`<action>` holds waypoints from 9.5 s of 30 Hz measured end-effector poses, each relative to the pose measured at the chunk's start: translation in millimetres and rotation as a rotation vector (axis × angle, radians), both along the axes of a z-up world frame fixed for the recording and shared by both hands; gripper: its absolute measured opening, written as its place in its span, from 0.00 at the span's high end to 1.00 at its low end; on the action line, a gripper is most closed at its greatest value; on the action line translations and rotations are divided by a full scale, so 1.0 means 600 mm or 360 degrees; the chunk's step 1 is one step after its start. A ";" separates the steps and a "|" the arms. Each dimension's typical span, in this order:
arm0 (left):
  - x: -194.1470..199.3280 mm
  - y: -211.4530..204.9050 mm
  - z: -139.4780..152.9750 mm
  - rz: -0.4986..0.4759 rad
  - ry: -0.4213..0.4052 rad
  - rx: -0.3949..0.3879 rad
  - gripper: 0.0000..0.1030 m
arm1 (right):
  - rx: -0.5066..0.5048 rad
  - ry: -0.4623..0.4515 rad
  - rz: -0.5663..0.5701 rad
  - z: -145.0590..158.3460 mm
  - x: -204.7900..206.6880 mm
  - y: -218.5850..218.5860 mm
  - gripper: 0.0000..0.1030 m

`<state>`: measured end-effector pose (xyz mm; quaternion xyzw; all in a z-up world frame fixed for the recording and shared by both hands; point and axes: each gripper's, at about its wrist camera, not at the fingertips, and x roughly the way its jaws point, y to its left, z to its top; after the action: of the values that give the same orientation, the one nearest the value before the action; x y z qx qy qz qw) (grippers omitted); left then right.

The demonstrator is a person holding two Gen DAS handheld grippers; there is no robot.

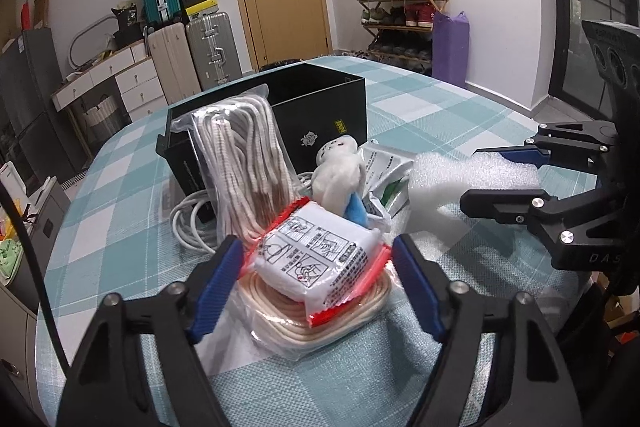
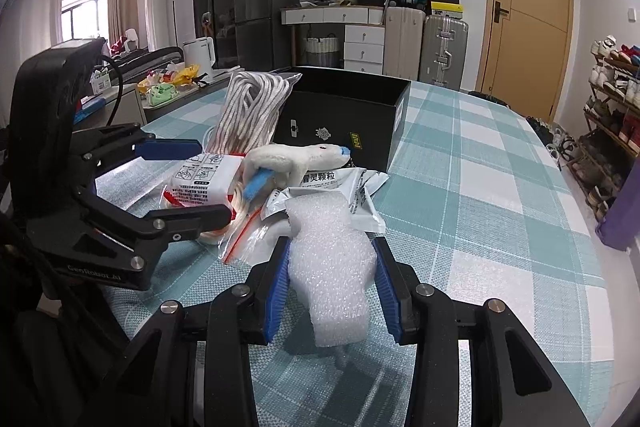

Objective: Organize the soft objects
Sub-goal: 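Grasp the white foam piece with the right gripper while the left gripper grasps the red-edged packet, then carry the foam piece and red-edged packet into the black box with both grippers, then open both grippers to release the items and withdraw from the box, then grasp the white plush toy with the right gripper while the left gripper grasps the bagged white rope, then lift the plush toy and bagged rope and lower both into the black box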

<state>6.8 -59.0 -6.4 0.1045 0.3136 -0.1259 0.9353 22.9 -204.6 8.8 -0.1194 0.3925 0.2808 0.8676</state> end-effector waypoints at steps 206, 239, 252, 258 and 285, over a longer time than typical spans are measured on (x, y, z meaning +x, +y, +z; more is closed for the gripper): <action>0.102 0.124 0.066 0.0199 0.0005 -0.0288 0.01 | 0.0048 0.0371 0.0228 -0.018 0.147 0.121 0.27; 0.105 0.102 0.037 -0.0037 0.0164 -0.0466 0.82 | 0.0084 0.0468 0.0304 -0.025 0.141 0.120 0.43; 0.091 0.103 0.058 -0.0042 0.0116 -0.0464 0.85 | 0.0067 0.0389 0.0389 -0.014 0.126 0.120 0.64; 0.084 0.102 0.073 -0.0050 0.0080 -0.0469 0.85 | 0.0083 0.0336 0.0423 0.001 0.118 0.115 0.66; 0.083 0.136 0.146 0.0093 -0.0138 -0.0549 0.85 | 0.0272 0.0040 0.0319 0.103 0.118 0.066 0.65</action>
<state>56.6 22.4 81.0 -0.0613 0.2497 -0.1458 0.9553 93.5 -165.0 70.4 -0.0803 0.3640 0.4001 0.8372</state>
